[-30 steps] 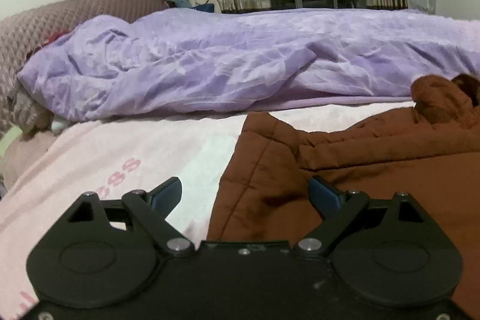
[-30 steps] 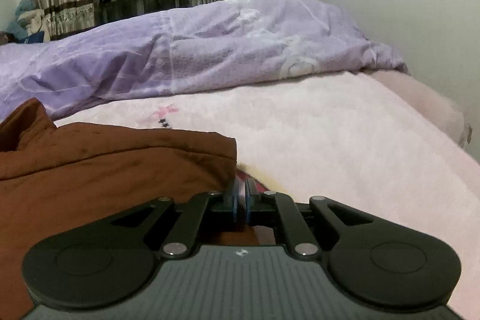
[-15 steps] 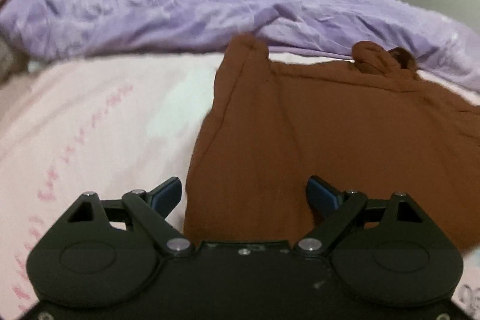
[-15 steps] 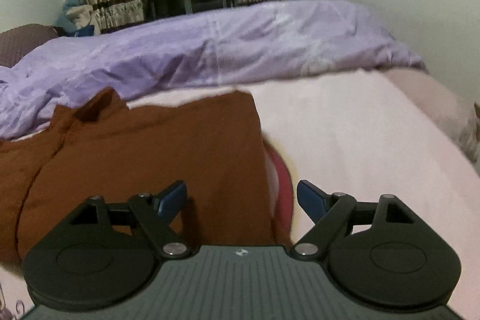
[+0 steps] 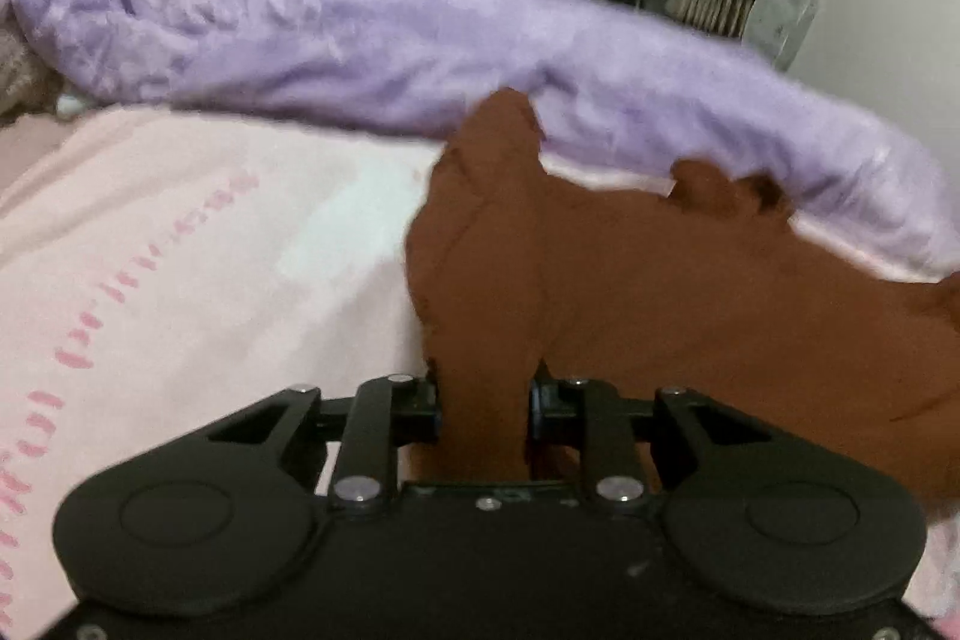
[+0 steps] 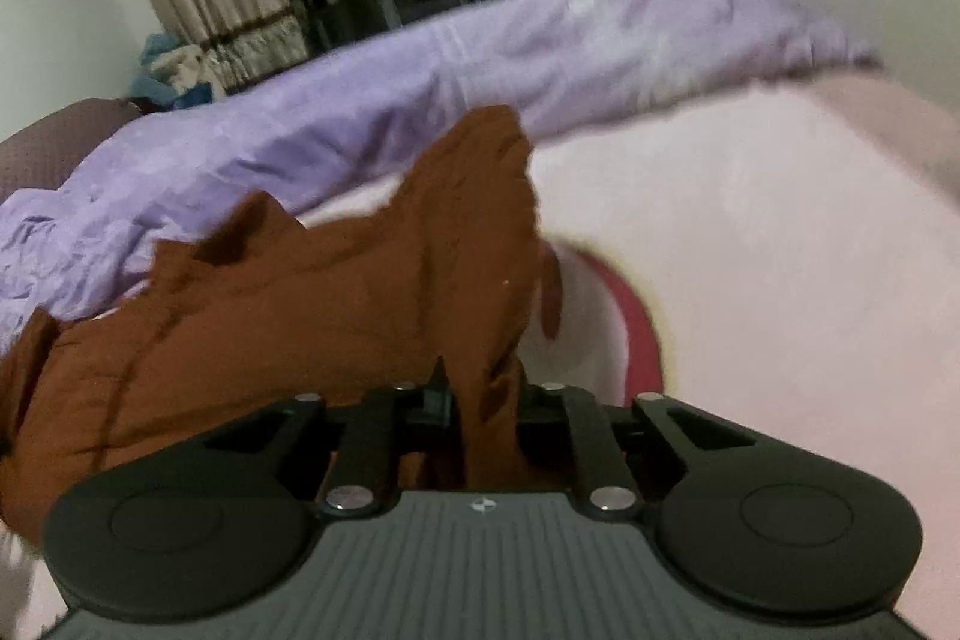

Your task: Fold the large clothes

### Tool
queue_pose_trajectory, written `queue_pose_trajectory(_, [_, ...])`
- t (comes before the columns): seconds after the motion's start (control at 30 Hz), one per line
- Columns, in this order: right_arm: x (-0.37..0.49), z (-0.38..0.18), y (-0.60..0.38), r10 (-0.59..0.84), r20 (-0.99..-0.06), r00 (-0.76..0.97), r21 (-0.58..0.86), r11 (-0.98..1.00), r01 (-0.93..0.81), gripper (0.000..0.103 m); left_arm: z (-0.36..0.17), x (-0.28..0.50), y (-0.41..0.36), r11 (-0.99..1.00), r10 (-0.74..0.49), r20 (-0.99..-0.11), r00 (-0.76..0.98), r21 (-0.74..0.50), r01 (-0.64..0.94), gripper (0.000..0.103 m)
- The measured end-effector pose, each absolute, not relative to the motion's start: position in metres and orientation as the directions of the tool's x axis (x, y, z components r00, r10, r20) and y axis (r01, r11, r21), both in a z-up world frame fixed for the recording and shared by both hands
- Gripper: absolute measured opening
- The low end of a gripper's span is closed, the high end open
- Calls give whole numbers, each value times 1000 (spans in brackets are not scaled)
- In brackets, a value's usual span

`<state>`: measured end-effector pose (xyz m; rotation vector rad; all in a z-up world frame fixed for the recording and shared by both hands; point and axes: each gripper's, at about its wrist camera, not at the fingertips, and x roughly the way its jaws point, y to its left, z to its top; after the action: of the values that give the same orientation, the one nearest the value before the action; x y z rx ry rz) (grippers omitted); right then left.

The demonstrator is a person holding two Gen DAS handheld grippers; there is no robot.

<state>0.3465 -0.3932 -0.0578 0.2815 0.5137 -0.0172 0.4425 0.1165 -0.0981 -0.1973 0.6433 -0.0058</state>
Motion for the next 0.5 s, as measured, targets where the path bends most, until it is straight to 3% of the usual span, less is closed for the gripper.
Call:
queue_pose_trajectory(0.13, [297, -11, -374, 28, -403, 915, 209, 976, 62, 12, -56, 391, 103, 995, 13, -553, 833, -72, -63, 23])
queue_pose_trajectory(0.27, [239, 14, -378, 4, -376, 927, 248, 964, 97, 11, -24, 323, 114, 986, 3, -518, 855, -140, -88, 23])
queue_pose_trajectory(0.37, [216, -9, -391, 28, -463, 886, 260, 960, 106, 12, -42, 280, 113, 988, 7, -582, 813, -122, -96, 25])
queue_pose_trajectory(0.43, [224, -46, -394, 30, -559, 828, 242, 962, 128, 12, -80, 270, 109, 992, 12, -676, 737, -83, -92, 26])
queue_pose_trajectory(0.5, [239, -91, -398, 36, -645, 764, 252, 953, 167, 14, -126, 272, 108, 992, 22, -751, 660, -64, -106, 36])
